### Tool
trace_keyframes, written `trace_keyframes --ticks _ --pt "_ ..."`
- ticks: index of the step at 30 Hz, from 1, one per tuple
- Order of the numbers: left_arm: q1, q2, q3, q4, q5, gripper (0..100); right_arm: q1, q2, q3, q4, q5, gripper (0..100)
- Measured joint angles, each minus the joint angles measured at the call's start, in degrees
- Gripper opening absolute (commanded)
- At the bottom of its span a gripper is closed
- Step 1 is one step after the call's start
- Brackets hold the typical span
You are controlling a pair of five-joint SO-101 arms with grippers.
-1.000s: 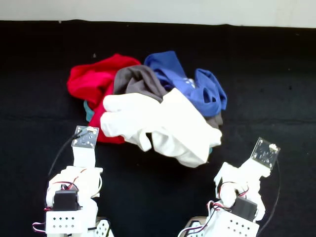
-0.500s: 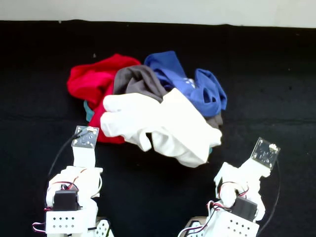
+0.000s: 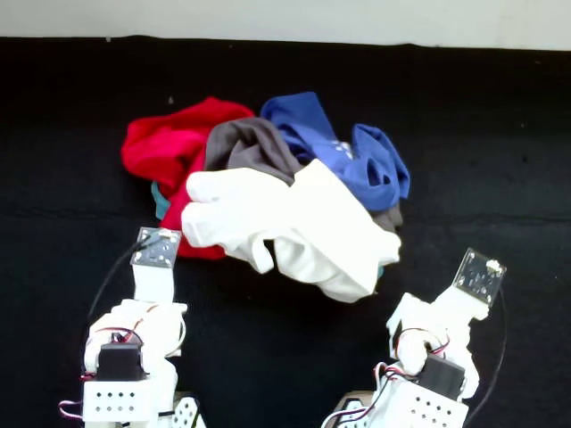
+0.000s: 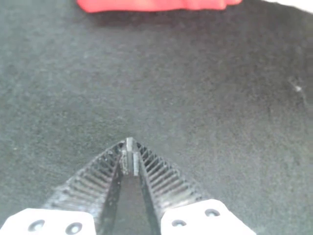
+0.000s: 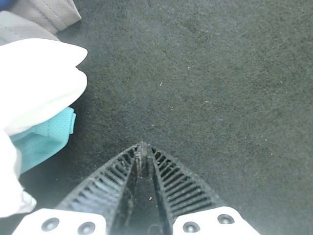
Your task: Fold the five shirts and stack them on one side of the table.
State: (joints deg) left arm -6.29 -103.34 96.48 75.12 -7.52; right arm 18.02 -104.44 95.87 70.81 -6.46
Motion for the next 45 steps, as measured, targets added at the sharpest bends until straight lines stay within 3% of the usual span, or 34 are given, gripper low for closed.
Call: trace_keyframes --ticks 13,16,21,25,29,37,42,45 --pt "2.8 0.3 0.0 -1.2 -0.2 1 0.0 0.0 0.0 0.0 0.0 0.7" --pt "-0.1 0.3 0.0 -9.1 -0.1 1 0.0 0.0 0.0 0.0 0.0 0.7" --pt "-8.4 0.3 0.0 -30.1 -0.1 3 0.0 0.0 0.0 0.0 0.0 0.7" --pt "-10.4 0.3 -0.5 -37.8 0.0 21 0.0 0.0 0.0 0.0 0.0 0.7" --pt "-10.5 0.4 -5.5 -34.0 1.9 34 0.0 0.0 0.0 0.0 0.0 0.7" --pt "-1.2 1.1 -23.6 -9.1 9.6 38 0.0 0.0 0.0 0.0 0.0 0.7" --pt "2.6 13.0 -32.6 -7.1 10.5 39 0.0 0.0 0.0 0.0 0.0 0.7" --pt "3.3 26.8 -41.1 -6.6 15.6 39 0.0 0.0 0.0 0.0 0.0 0.7"
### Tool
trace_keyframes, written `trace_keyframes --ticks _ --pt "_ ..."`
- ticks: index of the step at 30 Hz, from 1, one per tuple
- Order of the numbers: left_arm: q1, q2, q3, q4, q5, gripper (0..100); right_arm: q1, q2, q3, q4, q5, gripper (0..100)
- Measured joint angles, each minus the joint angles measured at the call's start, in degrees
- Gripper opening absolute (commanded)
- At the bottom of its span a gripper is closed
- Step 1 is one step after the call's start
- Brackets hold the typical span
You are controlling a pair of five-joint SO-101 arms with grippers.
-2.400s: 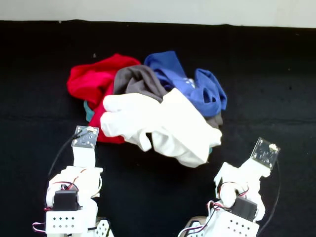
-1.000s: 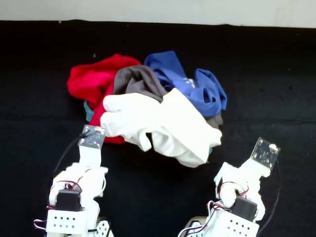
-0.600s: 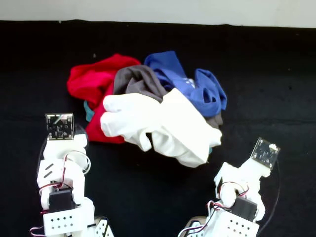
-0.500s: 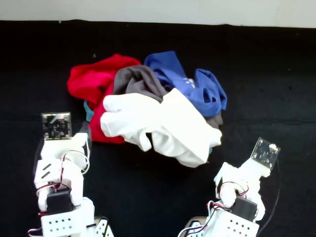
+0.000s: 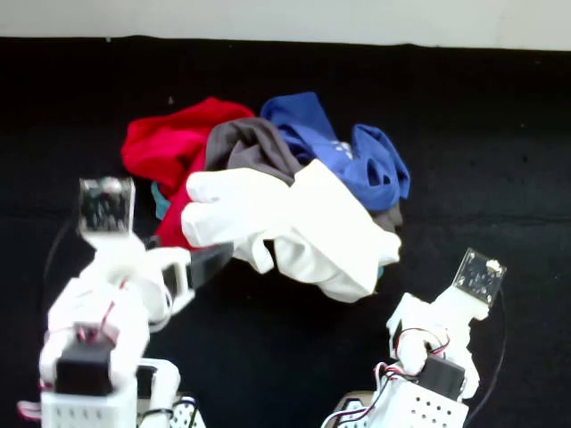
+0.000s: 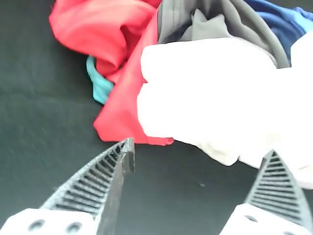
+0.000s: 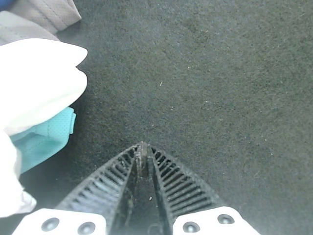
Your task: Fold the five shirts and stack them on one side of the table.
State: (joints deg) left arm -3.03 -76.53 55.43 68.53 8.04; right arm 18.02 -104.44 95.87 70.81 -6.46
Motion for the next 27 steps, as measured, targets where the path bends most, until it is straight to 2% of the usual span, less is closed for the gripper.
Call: trace_keyframes --ticks 3,6,14,16,18,21,23,27 --pt "3.0 17.4 -10.5 1.8 6.5 39 0.0 0.0 0.0 0.0 0.0 0.7" --pt "6.2 36.6 -21.5 3.7 10.0 39 0.0 0.0 0.0 0.0 0.0 0.7" --pt "13.2 82.0 -49.6 11.8 10.8 38 0.0 0.0 0.0 0.0 0.0 0.7" --pt "12.8 91.4 -54.3 13.1 10.8 34 0.0 0.0 0.0 0.0 0.0 0.7" --pt "10.5 99.5 -58.5 15.2 10.9 23 0.0 0.0 0.0 0.0 0.0 0.7" --pt "4.3 109.1 -65.3 19.8 10.9 0 0.0 0.0 0.0 0.0 0.0 0.7" --pt "-0.5 113.5 -70.2 22.8 11.0 5 0.0 0.0 0.0 0.0 0.0 0.7" --pt "-12.4 118.2 -81.0 28.6 11.0 1 0.0 0.0 0.0 0.0 0.0 0.7"
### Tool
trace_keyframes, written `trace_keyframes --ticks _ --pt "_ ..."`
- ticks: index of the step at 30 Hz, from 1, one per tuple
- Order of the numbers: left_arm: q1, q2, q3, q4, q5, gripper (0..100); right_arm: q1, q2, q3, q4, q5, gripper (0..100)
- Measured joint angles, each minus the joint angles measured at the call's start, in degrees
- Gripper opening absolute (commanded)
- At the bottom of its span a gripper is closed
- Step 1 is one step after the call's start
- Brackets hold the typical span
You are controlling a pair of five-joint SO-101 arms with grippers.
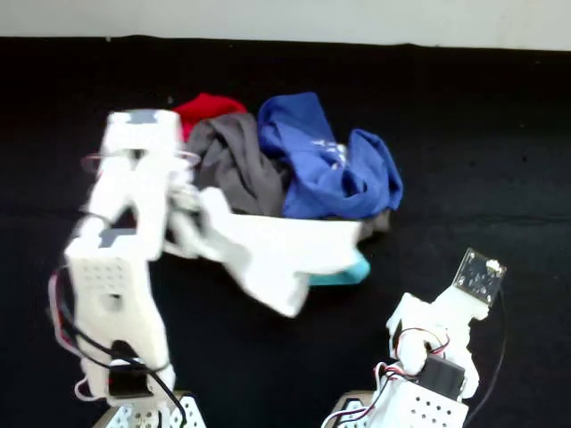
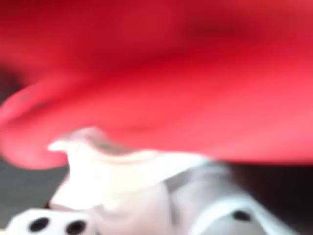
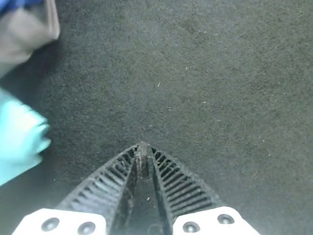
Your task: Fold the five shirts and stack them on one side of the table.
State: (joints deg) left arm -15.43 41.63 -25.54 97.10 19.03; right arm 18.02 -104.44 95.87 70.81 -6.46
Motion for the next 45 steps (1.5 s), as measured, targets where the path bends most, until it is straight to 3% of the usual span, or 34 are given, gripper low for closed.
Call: trace_keyframes --ticks 8,14,21,29,37,39,45 --pt "-32.4 -1.9 -26.1 1.9 -3.1 1 0.0 0.0 0.0 0.0 0.0 0.7" --pt "-42.3 -8.4 -44.9 2.3 -11.5 1 0.0 0.0 0.0 0.0 0.0 0.7" --pt "-43.3 -12.7 -44.1 3.3 -13.6 3 0.0 0.0 0.0 0.0 -0.2 0.7" --pt "-40.2 -25.5 -21.7 3.3 -13.8 26 -0.2 0.0 0.0 -1.2 -0.2 0.7" --pt "-35.2 -33.6 -2.3 3.3 -13.7 28 -3.4 0.0 0.0 -2.2 0.0 1.0" --pt "-33.3 -34.3 -0.4 3.3 -12.4 28 -4.0 0.0 0.0 -2.7 3.3 1.0" --pt "-23.9 -34.5 1.8 3.2 -1.1 28 -4.7 0.0 0.0 -5.0 24.4 3.2"
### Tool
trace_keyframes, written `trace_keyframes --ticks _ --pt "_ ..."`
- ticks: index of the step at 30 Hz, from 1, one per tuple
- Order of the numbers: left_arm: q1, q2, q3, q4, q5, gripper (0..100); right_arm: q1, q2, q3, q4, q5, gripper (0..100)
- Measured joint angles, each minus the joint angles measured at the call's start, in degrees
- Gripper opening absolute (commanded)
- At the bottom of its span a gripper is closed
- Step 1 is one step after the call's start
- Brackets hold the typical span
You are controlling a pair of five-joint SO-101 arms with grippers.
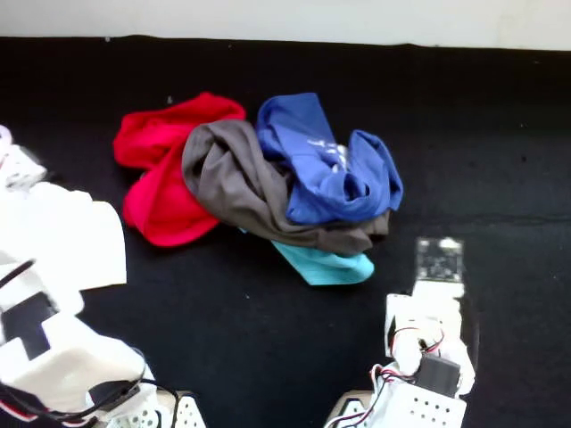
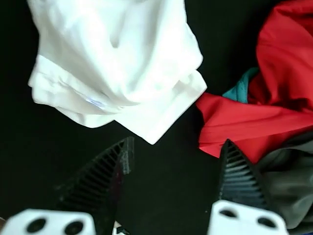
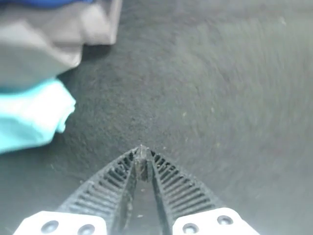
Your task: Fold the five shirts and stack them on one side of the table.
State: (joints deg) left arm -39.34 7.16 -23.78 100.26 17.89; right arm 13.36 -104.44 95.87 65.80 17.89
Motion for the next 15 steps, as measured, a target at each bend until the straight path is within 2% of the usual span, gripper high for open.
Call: trace_keyframes --ticks 4,7,10,12,15 --pt "11.0 0.0 7.0 -0.1 1.1 28 0.0 0.0 0.0 -3.0 8.5 21.5" --pt "20.3 0.0 8.4 -0.2 1.3 28 0.0 0.0 0.0 -5.1 10.0 32.5" --pt "28.7 0.0 9.1 -0.9 1.5 29 0.0 0.0 0.0 -6.7 10.3 32.7" --pt "33.5 0.0 9.4 -2.2 1.5 35 0.0 0.0 -0.7 -7.1 10.6 32.7" --pt "37.9 2.0 9.3 -4.8 1.5 38 0.2 -0.1 -4.1 -7.3 10.6 32.7"
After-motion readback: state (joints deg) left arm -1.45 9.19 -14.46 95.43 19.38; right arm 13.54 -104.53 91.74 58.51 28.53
